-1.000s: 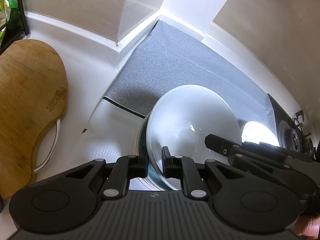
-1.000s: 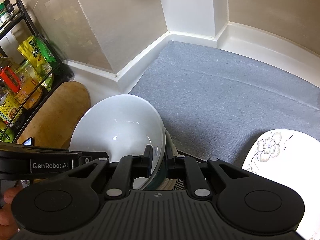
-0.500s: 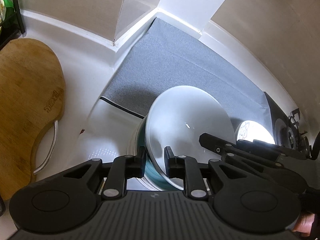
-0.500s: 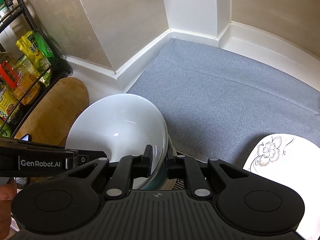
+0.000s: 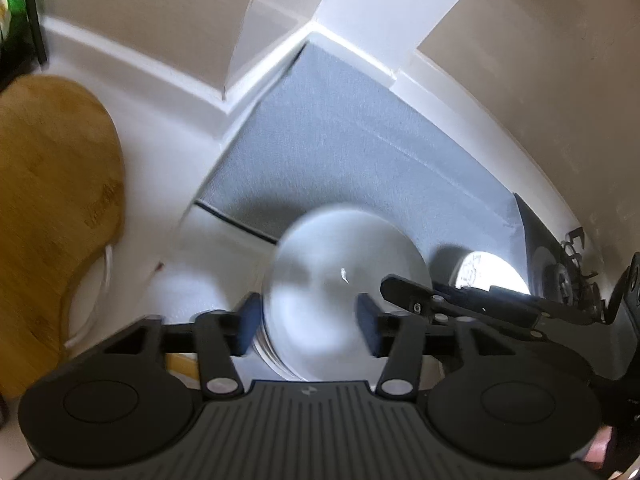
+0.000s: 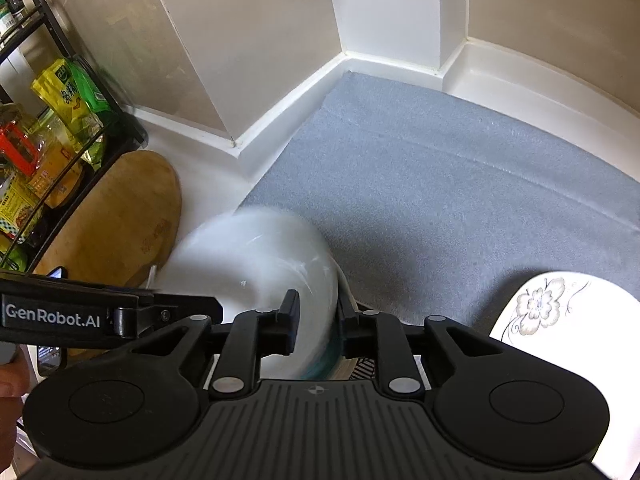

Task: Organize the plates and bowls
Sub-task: 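Lower the blue-banded bowl into the stack and open both grippers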

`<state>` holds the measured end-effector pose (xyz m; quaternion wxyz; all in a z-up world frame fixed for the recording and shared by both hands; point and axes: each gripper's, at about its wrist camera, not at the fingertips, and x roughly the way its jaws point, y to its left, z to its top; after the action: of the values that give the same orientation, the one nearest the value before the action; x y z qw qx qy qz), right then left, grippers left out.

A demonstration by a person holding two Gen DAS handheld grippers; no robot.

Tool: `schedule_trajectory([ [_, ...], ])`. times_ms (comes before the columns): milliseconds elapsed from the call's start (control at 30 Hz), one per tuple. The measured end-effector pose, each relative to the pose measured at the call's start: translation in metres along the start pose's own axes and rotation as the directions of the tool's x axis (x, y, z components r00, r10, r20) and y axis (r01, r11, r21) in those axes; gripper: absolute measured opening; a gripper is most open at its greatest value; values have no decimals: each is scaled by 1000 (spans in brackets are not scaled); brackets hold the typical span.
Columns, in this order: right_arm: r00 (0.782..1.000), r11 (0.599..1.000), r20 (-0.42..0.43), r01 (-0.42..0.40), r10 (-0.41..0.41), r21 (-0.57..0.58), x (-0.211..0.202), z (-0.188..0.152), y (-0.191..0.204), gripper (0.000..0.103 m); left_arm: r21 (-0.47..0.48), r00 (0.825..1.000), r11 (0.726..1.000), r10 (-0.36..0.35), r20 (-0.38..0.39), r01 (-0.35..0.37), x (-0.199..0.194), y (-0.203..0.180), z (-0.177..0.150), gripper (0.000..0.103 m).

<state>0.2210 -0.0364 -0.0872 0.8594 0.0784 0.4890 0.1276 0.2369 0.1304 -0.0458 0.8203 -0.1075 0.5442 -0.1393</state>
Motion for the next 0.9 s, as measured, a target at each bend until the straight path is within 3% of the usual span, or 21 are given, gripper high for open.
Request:
schedule_trajectory([
  [133,1000,1000,4,-1,1,-7,-2,2,0,24,38,998,999,7,65,-10,-12,-4,2,85],
  [233,1000,1000,9,1,-1,-10,-6,1,-1,25,64,993,997,27,118,-34,-21,-5,2,95],
  [300,997,999,63,33,-32,-28,-13,0,0,43,61,988,997,45,150,-54,-25,-2,2,102],
  [367,992,997,111,60,-54,-52,-21,-1,1,53,56,983,996,59,174,-69,-26,1,3,102],
  [467,992,997,116,63,-58,-38,-23,-2,-5,57,37,983,995,83,166,-90,-21,8,3,102],
  [667,998,997,54,32,-36,72,-17,-16,-22,58,-18,989,996,94,118,-92,-6,22,-8,102],
  [900,1000,981,-15,-16,20,191,-5,-26,-37,59,-50,996,997,54,65,-51,14,32,-17,102],
])
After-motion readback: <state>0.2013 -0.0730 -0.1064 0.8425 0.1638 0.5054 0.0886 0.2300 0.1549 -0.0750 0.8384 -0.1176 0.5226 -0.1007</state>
